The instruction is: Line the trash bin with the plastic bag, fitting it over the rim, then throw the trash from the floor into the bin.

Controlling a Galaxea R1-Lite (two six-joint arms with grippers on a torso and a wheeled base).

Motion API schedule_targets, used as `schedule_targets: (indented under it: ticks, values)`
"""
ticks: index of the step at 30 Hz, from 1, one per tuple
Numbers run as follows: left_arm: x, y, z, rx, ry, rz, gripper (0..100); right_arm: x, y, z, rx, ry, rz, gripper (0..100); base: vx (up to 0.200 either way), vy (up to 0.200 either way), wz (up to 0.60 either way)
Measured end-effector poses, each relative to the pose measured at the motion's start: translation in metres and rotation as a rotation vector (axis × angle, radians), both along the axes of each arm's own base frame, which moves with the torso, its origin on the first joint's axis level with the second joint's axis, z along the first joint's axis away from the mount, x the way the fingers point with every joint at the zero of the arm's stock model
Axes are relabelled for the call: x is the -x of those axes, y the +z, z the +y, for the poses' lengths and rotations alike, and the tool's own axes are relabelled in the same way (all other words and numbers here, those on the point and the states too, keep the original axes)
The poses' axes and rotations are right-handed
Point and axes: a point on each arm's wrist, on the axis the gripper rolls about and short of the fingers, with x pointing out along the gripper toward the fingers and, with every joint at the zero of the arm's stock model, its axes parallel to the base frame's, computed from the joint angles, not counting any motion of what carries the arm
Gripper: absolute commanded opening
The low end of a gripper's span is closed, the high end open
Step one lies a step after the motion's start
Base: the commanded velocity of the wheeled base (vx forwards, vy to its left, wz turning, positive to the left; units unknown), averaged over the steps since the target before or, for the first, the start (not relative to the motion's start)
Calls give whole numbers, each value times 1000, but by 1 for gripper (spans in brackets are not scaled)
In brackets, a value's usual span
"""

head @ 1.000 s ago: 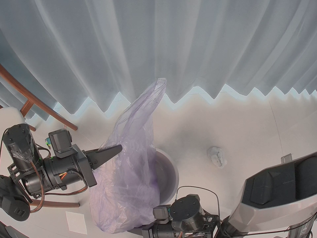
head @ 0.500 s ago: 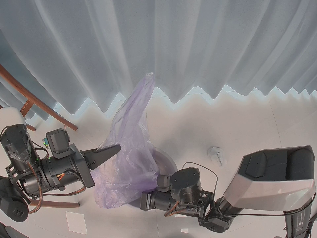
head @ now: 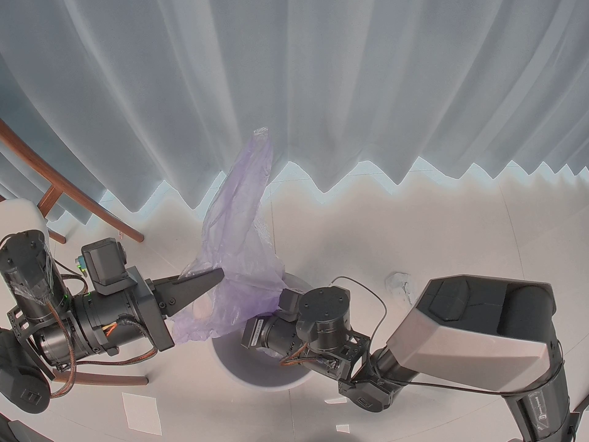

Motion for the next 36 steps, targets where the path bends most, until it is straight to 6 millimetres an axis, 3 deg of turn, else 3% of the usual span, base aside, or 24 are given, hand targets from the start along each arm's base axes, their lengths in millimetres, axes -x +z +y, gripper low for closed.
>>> schedule_targets:
  ticks: [8, 16, 26, 36]
  values:
    - [1, 1, 1, -2, -1, 4, 0, -24, -10, 3, 23, -82, -82, 0, 0, 0, 0]
    - [2, 1, 1, -1, -1, 4, 0, -21, -26, -2, 75, -91, -58, 0, 0, 0, 0]
    - [2, 0, 1, -5, 0, 10, 0, 37, -20, -25, 150, 39, 76, 0, 0, 0, 0]
    - [1, -4, 1, -19, 1, 37, 0, 92, 29, -63, 111, 109, 151, 0, 0, 0, 0]
